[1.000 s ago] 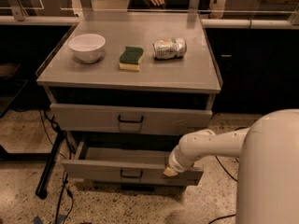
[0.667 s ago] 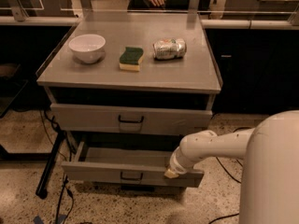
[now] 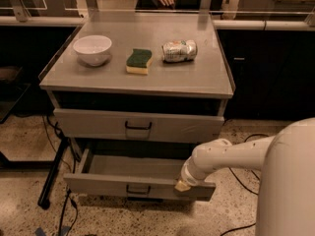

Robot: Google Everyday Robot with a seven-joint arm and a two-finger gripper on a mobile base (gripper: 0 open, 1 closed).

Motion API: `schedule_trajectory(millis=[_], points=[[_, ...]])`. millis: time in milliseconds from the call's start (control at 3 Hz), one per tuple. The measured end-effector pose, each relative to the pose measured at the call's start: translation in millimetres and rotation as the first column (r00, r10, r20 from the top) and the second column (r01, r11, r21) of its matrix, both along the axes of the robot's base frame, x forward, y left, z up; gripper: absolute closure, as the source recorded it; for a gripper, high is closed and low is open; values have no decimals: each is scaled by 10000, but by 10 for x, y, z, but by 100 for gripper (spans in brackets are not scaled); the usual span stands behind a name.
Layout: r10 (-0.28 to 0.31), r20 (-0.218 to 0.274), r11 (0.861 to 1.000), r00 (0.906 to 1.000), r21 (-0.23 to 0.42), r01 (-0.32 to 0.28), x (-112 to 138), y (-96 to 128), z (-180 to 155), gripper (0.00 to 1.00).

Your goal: Open middle drawer

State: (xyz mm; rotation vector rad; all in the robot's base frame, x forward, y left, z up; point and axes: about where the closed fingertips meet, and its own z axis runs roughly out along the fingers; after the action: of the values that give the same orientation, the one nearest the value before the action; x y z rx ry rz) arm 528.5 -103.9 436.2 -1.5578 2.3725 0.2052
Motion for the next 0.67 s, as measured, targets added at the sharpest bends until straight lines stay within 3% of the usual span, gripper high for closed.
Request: schedule_trajectory(millis=[667], points=[[-223, -108, 9997, 9997, -99, 222, -72, -45, 14, 100]])
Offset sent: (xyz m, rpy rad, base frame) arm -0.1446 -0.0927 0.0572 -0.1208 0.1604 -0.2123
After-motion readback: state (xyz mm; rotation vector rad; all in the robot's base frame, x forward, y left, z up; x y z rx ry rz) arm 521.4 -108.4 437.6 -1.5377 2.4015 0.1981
